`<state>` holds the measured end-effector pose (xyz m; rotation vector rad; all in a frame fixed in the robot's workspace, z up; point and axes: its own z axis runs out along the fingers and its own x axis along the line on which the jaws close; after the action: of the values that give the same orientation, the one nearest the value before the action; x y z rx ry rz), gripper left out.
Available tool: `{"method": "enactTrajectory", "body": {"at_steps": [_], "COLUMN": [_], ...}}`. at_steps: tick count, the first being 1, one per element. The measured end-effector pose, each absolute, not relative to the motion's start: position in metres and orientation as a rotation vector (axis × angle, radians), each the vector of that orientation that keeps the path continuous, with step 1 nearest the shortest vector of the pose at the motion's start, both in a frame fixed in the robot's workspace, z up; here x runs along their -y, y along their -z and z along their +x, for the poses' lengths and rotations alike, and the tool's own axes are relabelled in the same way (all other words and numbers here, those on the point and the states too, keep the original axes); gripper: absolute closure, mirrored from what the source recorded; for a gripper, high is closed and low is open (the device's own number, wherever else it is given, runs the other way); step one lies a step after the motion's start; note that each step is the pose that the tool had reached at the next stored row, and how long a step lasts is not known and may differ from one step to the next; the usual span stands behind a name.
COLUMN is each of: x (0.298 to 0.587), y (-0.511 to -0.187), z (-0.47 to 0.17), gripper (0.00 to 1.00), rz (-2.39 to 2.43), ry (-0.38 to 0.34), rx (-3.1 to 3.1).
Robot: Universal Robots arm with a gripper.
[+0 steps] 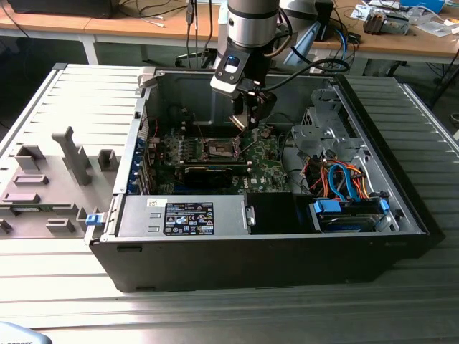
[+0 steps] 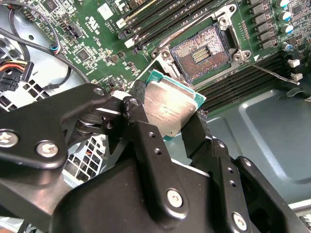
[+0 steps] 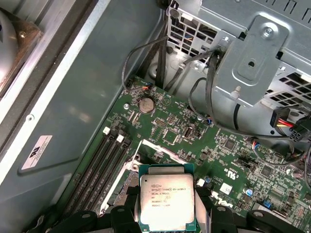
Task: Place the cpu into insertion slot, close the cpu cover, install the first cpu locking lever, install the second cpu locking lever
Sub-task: 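Place the cpu into insertion slot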
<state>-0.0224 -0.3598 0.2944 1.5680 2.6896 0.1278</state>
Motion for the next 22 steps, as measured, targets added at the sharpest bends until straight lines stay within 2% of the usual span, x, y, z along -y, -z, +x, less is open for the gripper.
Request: {"method": "enactTrajectory", "body": {"at_steps": [22], "x": [0.3598], "y": [-0.2944], "z": [-0.0224], "gripper": [0.46], "rz": [1.587], "ry": [-0.127], "rx": [-2.678]}}
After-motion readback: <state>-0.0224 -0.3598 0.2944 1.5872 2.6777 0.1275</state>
